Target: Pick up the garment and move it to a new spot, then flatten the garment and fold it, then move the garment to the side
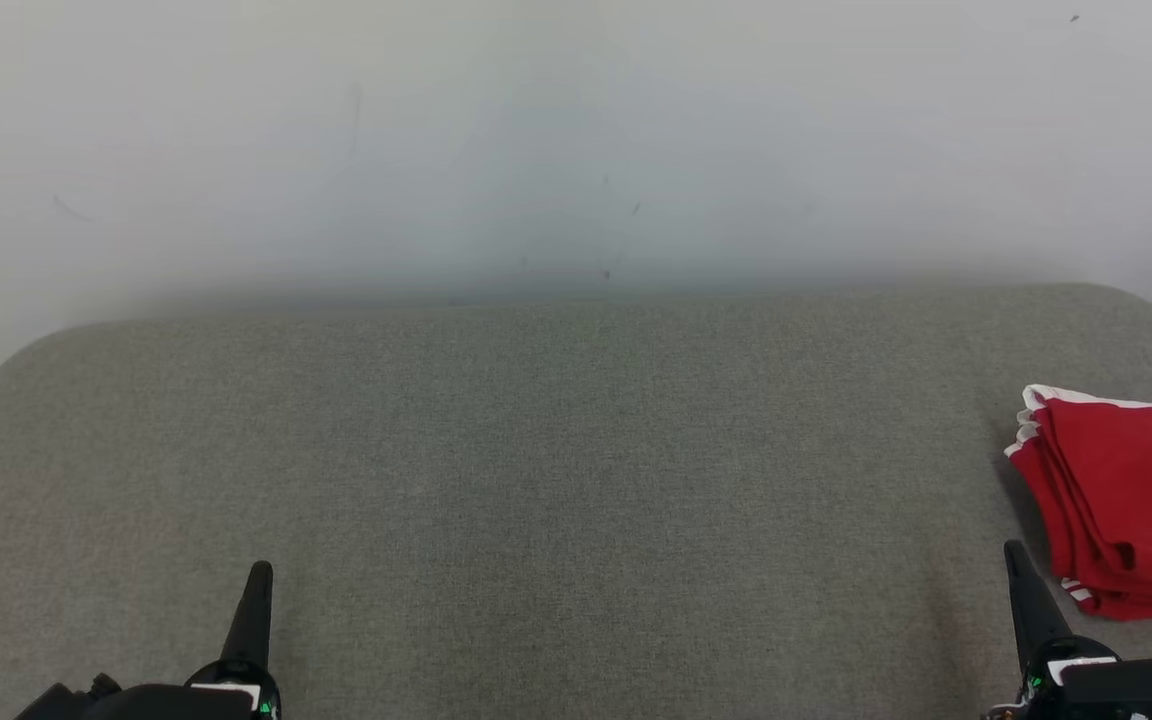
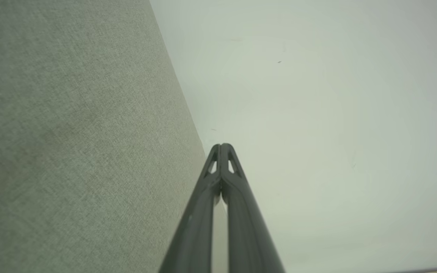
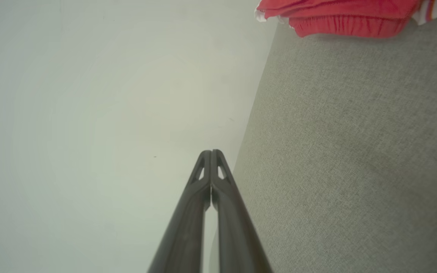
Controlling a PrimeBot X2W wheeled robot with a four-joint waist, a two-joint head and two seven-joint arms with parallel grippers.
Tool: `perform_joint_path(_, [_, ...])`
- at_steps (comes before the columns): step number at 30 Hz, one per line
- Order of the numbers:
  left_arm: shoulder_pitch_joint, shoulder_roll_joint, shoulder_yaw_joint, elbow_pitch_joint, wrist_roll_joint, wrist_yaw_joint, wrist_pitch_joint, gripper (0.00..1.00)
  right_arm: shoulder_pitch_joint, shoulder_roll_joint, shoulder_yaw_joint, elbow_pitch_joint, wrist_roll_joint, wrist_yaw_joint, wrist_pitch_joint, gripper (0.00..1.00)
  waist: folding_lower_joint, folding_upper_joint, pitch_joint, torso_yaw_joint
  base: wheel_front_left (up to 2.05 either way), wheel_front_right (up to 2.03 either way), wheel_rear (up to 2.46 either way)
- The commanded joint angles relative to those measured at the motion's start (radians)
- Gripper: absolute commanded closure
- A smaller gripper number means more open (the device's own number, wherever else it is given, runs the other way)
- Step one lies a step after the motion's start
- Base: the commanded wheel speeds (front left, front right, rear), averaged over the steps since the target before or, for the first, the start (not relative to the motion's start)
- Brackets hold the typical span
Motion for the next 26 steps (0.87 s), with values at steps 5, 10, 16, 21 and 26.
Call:
perform_joint_path(5, [-0.030, -0.001, 0.004, 0.001, -0.057, 0.004, 0.015, 1.00, -0.021, -0.005, -0.009, 0.000, 0.062, -0.002, 0.010, 1.00, -0.0001, 0.0000, 0.008, -0.001, 0.00, 0.00, 0.00])
perform_joint_path(10, [-0.035, -0.001, 0.005, 0.003, -0.084, 0.003, 0.024, 1.00, -0.024, -0.005, -0.014, 0.001, 0.094, -0.002, 0.015, 1.00, -0.0001, 0.0000, 0.013, -0.002, 0.00, 0.00, 0.00])
perform_joint_path(16, [-0.047, -0.001, 0.006, 0.006, -0.121, 0.004, 0.034, 1.00, -0.029, -0.006, -0.019, 0.002, 0.138, -0.002, 0.022, 1.00, -0.0001, 0.0000, 0.020, -0.002, 0.00, 0.00, 0.00])
perform_joint_path(21, [-0.053, -0.002, 0.007, 0.009, -0.155, 0.004, 0.043, 1.00, -0.037, -0.006, -0.023, 0.004, 0.171, -0.002, 0.027, 1.00, -0.0001, 0.0000, 0.027, -0.003, 0.00, 0.00, 0.00])
perform_joint_path(26, [-0.064, -0.002, 0.007, 0.011, -0.183, 0.004, 0.051, 1.00, -0.041, -0.007, -0.027, 0.005, 0.208, -0.002, 0.034, 1.00, -0.0001, 0.0000, 0.033, -0.004, 0.00, 0.00, 0.00])
